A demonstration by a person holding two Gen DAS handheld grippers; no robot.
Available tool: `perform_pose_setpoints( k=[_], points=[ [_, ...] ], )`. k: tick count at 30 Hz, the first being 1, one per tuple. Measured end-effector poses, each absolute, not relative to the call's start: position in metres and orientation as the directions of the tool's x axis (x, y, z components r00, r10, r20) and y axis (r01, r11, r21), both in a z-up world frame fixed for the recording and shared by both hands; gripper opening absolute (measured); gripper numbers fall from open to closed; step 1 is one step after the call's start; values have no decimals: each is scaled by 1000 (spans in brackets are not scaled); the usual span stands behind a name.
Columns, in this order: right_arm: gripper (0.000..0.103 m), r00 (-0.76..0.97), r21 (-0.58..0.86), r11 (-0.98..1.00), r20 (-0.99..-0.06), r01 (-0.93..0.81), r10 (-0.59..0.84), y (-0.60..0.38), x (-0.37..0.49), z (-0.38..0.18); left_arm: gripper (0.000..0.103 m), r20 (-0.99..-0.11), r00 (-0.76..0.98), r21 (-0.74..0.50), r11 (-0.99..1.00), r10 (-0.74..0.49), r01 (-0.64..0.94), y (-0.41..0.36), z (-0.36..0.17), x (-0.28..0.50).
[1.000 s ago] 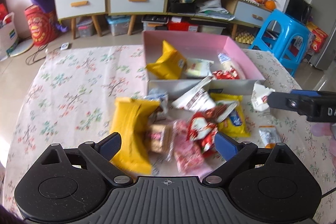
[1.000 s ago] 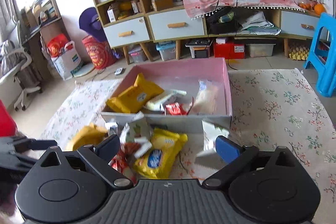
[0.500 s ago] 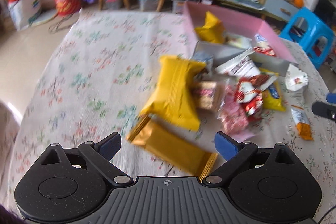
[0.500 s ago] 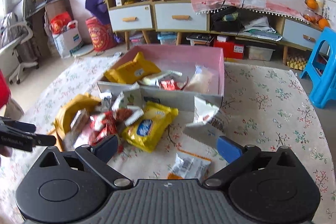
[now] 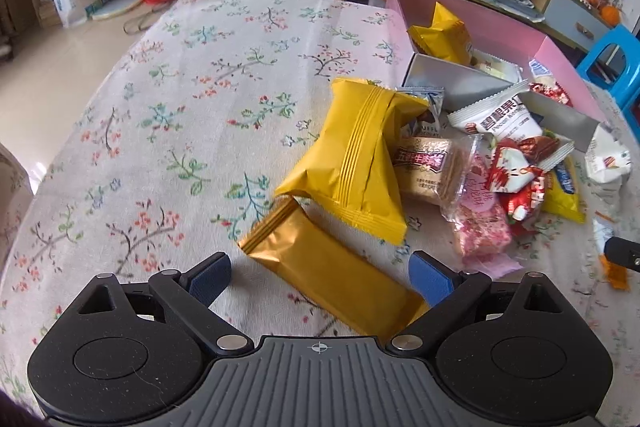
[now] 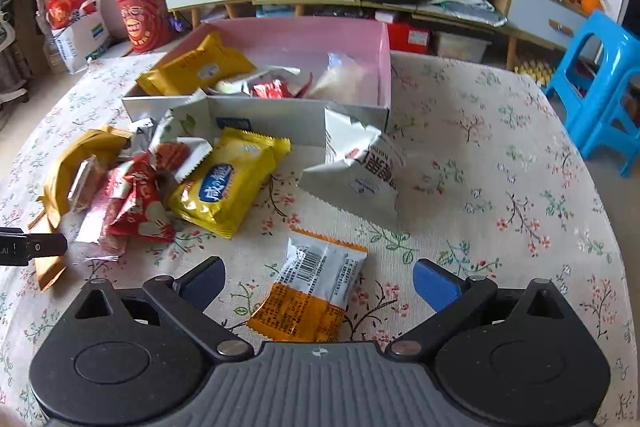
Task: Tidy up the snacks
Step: 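Move the left tool toward the gold bar while the right tool approaches the orange packet, then grasp the gold bar with the left tool while the right tool grasps the orange-and-white packet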
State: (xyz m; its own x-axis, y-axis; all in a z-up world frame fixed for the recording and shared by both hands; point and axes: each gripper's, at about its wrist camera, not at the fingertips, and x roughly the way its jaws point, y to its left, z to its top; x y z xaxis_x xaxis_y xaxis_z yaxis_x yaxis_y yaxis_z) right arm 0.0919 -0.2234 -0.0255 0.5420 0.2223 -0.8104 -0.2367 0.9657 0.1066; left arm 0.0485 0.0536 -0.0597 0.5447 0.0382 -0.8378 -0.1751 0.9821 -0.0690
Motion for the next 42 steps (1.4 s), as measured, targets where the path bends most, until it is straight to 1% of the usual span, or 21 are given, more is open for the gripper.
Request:
perform_pose_setpoints(
  k=[4,9,14,20,23,31,33,36,40,42],
  points=[
    [91,531,63,968,-826,-243,187,-218,94,-35,97,-837,542,1,990,77,-138,48,-62,49],
    [91,529,29,964,-831,-265,171,-222,93,-40,97,-857,514,-8,997,30,-71,53,-61,42],
    [91,529,30,961,-830,-273,176,-230,91,-39,97,-851,525,-5,999,14,-35,67,-62,34],
    [91,533,53,965,-825,-258,188,-241,88,-42,97,-849,528,-7,998,31,-70,91,-61,27],
    [91,542,74,964,-815,-257,207,-241,87,-43,95,-846,532,-20,997,24,-77,95,-60,25],
    [91,550,72,944,-797,-322,248,-222,83,-42,94,-824,566,-28,999,-12,-20,78,-62,26],
    [91,554,73,942,-793,-328,254,-220,81,-43,92,-817,576,-17,1000,-6,-14,76,-63,25],
    [90,553,87,941,-789,-328,266,-221,81,-43,87,-808,589,-13,1000,-4,-10,74,-62,25],
    [87,557,93,939,-784,-332,274,-222,81,-43,74,-802,597,-12,1000,0,-16,75,-60,24],
    [81,560,94,937,-780,-336,279,-221,81,-42,68,-800,600,-12,1000,5,-24,76,-59,25]
  ],
)
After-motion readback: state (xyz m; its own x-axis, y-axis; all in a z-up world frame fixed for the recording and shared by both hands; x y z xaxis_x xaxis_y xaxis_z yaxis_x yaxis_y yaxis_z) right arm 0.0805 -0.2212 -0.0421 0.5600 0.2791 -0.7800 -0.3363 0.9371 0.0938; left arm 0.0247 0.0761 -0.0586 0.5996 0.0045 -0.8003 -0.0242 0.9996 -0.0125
